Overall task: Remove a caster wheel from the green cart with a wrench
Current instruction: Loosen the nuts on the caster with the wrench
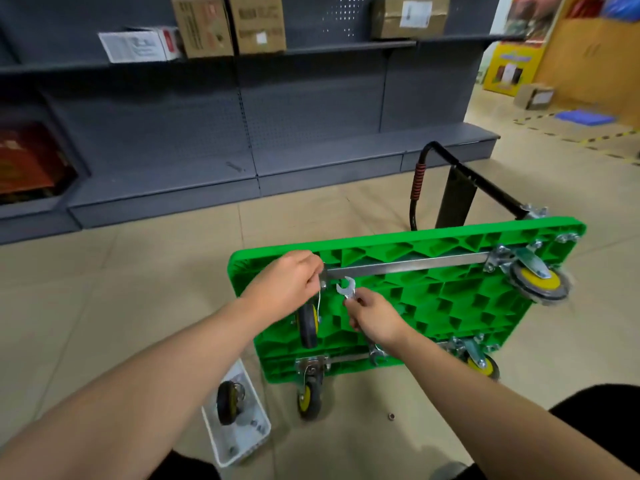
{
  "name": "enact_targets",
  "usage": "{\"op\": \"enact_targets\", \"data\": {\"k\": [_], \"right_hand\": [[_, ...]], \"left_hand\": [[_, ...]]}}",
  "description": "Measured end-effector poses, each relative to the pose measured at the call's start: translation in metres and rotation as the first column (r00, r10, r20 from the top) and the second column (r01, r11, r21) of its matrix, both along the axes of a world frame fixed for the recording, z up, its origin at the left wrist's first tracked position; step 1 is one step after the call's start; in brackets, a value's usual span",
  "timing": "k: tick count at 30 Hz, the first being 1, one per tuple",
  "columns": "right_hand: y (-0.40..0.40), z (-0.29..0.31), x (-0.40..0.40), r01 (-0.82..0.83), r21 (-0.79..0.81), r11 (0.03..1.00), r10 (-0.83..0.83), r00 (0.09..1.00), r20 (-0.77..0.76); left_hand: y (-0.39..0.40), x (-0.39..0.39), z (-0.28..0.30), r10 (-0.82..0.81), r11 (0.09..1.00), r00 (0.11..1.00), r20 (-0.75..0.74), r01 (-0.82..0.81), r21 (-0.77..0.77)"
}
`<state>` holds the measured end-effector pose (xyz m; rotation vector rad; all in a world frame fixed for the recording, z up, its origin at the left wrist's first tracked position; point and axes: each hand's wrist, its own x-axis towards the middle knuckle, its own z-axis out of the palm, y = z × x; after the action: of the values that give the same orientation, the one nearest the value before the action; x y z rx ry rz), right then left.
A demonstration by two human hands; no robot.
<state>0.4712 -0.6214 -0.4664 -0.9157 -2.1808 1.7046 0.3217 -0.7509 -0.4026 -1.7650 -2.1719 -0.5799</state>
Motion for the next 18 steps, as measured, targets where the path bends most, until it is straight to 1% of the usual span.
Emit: {"op": "enact_targets", "data": {"k": [3,5,7,9,11,14,18], "right_hand": [[-0.001,-0.022,-0.01,-0.041,0.008,0.999,0.041,0.998,-0.037],[-0.001,-0.034,-0.018,-0.06,-0.009,0.998,0.06,0.998,-0.036],[-0.002,-0.043,-0.024,-0.054,-0.005,0.999,0.054,0.998,-0.028],[-0.003,-0.05,-0.029,-0.043,0.037,0.998,0.043,0.999,-0.015],[-0.004,-0.055,-0.032,-0.018,0.055,0.998,0.02,0.999,-0.03],[-0.004,-0.062,-0.037,0.035,0.017,0.999,-0.034,0.996,-0.079],[-0.003,-0.067,-0.044,0.071,0.007,0.997,-0.07,0.989,-0.13]], "left_hand": [[-0.017,-0.032,-0.005,-0.054,0.997,0.971,-0.232,0.066,0.046],[-0.028,-0.05,-0.01,-0.038,0.997,0.939,-0.342,0.056,0.045],[-0.036,-0.062,-0.016,-0.057,0.998,0.917,-0.395,0.047,-0.037],[-0.04,-0.072,-0.023,-0.101,0.989,0.895,-0.434,0.045,-0.138],[-0.044,-0.08,-0.03,-0.119,0.982,0.87,-0.478,0.032,-0.188],[-0.046,-0.085,-0.039,-0.107,0.98,0.817,-0.567,-0.008,-0.196],[-0.046,-0.085,-0.046,-0.06,0.987,0.747,-0.662,-0.057,-0.153]]}}
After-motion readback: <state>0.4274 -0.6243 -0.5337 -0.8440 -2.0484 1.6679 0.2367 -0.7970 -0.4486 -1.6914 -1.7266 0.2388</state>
